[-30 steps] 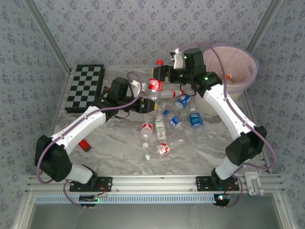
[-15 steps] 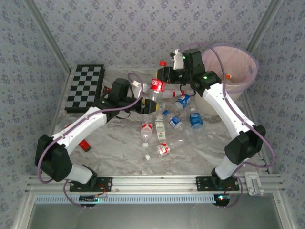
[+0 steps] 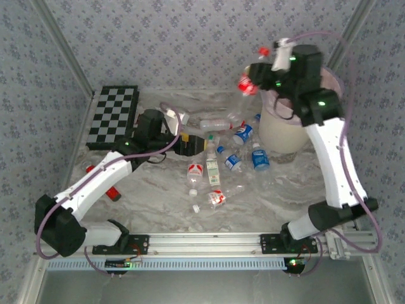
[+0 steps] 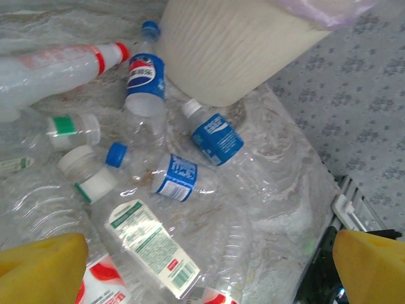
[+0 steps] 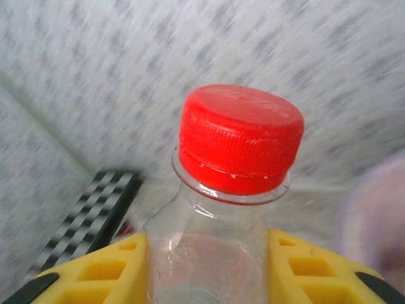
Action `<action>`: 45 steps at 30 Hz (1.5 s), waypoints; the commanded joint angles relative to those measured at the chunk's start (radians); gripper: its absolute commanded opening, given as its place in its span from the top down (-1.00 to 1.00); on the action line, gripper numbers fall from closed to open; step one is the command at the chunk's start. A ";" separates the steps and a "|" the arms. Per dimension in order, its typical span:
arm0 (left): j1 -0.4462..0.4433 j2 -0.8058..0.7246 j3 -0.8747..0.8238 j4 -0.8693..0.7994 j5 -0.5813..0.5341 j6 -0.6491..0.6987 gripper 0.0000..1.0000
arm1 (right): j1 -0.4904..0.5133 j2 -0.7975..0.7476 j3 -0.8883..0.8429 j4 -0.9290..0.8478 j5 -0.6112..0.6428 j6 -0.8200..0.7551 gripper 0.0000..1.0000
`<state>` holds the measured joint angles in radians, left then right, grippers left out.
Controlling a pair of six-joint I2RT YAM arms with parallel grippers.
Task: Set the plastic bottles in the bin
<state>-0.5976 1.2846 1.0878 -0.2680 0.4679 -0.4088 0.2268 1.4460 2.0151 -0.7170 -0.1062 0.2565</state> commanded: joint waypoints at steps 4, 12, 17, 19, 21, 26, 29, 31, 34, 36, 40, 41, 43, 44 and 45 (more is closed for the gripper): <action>0.001 -0.004 -0.065 -0.030 -0.055 -0.032 -0.98 | -0.174 0.049 0.185 -0.156 0.249 -0.166 0.94; -0.001 -0.004 -0.135 -0.006 -0.095 -0.095 -0.98 | -0.265 0.226 0.358 -0.306 0.353 -0.289 1.00; -0.001 -0.001 -0.126 -0.064 -0.147 -0.071 -0.98 | -0.274 0.356 0.438 -0.438 0.413 -0.330 1.00; -0.001 0.002 -0.136 -0.058 -0.150 -0.079 -0.98 | -0.280 0.402 0.459 -0.478 0.412 -0.339 1.00; -0.001 0.007 -0.145 -0.054 -0.152 -0.086 -0.98 | -0.285 0.447 0.473 -0.510 0.410 -0.345 1.00; -0.004 0.033 -0.136 -0.070 -0.154 -0.074 -0.98 | -0.287 0.538 0.447 -0.537 0.383 -0.332 1.00; -0.005 0.046 -0.126 -0.084 -0.158 -0.063 -0.98 | -0.286 0.590 0.432 -0.536 0.379 -0.313 1.00; -0.004 0.054 -0.122 -0.091 -0.160 -0.058 -0.98 | -0.286 0.622 0.428 -0.539 0.371 -0.271 1.00; -0.005 0.057 -0.120 -0.095 -0.160 -0.051 -0.98 | -0.287 0.658 0.390 -0.507 0.373 -0.236 1.00; -0.005 0.061 -0.117 -0.100 -0.160 -0.045 -0.98 | -0.286 0.668 0.334 -0.461 0.379 -0.208 1.00; -0.001 0.067 -0.117 -0.074 -0.142 -0.039 -0.98 | -0.286 0.662 0.195 -0.338 0.377 -0.157 0.89; 0.002 0.070 -0.117 -0.065 -0.136 -0.045 -0.98 | -0.286 0.659 0.160 -0.308 0.374 -0.144 0.84; 0.003 0.079 -0.113 -0.053 -0.128 -0.051 -0.98 | -0.284 0.646 0.079 -0.241 0.367 -0.121 0.76; 0.003 0.086 -0.110 -0.050 -0.127 -0.054 -0.98 | -0.283 0.636 0.030 -0.201 0.368 -0.107 0.72; 0.003 0.094 -0.107 -0.048 -0.126 -0.056 -0.98 | -0.282 0.623 -0.016 -0.161 0.371 -0.096 0.69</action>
<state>-0.5976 1.3590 0.9440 -0.3386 0.3248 -0.4686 -0.0521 2.0163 2.1334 -0.9199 0.2760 0.0685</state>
